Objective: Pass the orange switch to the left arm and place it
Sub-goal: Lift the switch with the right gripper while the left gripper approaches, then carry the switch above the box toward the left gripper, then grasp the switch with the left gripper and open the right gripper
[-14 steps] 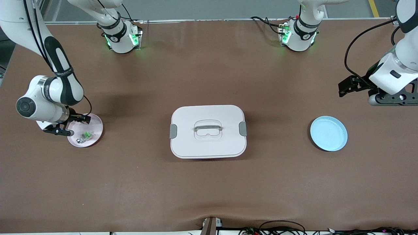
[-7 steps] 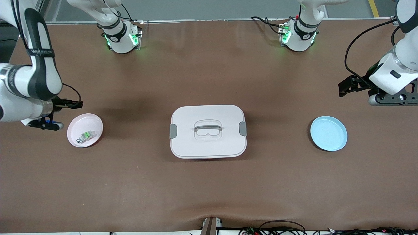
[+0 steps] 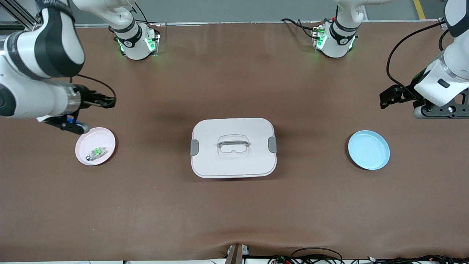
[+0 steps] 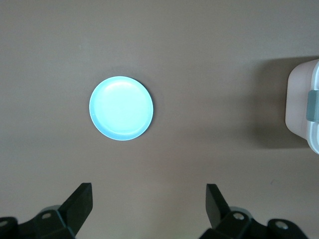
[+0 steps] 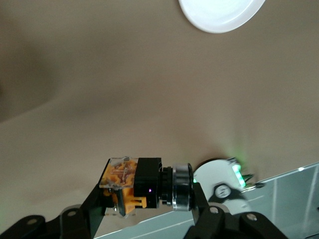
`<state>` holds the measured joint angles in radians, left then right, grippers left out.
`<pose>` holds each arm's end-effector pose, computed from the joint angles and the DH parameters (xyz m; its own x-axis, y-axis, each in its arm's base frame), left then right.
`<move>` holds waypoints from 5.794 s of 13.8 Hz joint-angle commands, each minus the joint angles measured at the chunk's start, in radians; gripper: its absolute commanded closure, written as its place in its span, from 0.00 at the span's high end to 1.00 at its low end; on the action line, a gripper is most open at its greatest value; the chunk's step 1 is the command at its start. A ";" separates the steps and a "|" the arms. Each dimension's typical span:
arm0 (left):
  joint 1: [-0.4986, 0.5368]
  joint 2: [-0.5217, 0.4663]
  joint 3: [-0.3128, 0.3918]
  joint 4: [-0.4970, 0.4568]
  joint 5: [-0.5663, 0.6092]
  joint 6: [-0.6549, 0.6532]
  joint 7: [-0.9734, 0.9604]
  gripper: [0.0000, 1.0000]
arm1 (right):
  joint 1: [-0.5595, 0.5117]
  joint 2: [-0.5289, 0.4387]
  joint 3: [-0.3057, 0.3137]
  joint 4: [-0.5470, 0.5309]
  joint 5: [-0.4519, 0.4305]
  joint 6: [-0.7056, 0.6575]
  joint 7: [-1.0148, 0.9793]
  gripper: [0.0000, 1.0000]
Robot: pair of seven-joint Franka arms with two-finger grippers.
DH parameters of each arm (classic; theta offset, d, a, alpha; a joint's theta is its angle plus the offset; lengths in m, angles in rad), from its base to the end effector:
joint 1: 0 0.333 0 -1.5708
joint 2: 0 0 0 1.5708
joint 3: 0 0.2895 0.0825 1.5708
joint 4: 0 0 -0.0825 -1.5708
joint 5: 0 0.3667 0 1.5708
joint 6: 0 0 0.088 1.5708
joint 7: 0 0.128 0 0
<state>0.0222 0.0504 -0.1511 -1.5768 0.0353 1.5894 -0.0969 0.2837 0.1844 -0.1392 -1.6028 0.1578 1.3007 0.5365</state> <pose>0.5470 -0.0646 0.5488 0.9989 -0.0327 -0.0344 -0.0338 -0.9989 -0.0311 0.5187 0.1031 0.4521 0.8063 -0.3667 -0.4641 -0.3493 -0.9284 0.1267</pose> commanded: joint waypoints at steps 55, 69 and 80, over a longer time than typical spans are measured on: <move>-0.108 0.023 -0.303 -0.149 -0.552 0.472 -0.299 0.90 | 0.509 0.211 -0.010 0.121 1.145 0.885 0.832 0.25; -0.143 0.040 -0.303 -0.170 -0.568 0.521 -0.322 0.54 | 0.508 0.211 -0.010 0.119 1.145 0.881 0.832 0.25; -0.130 0.035 -0.303 -0.169 -0.549 0.503 -0.314 0.00 | 0.503 0.211 -0.010 0.118 1.145 0.878 0.836 0.51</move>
<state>-0.1189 0.0903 -0.4540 -1.7421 -0.5149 2.0945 -0.4103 0.7858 0.3876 -0.1431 -1.5052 1.2768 2.1760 1.3601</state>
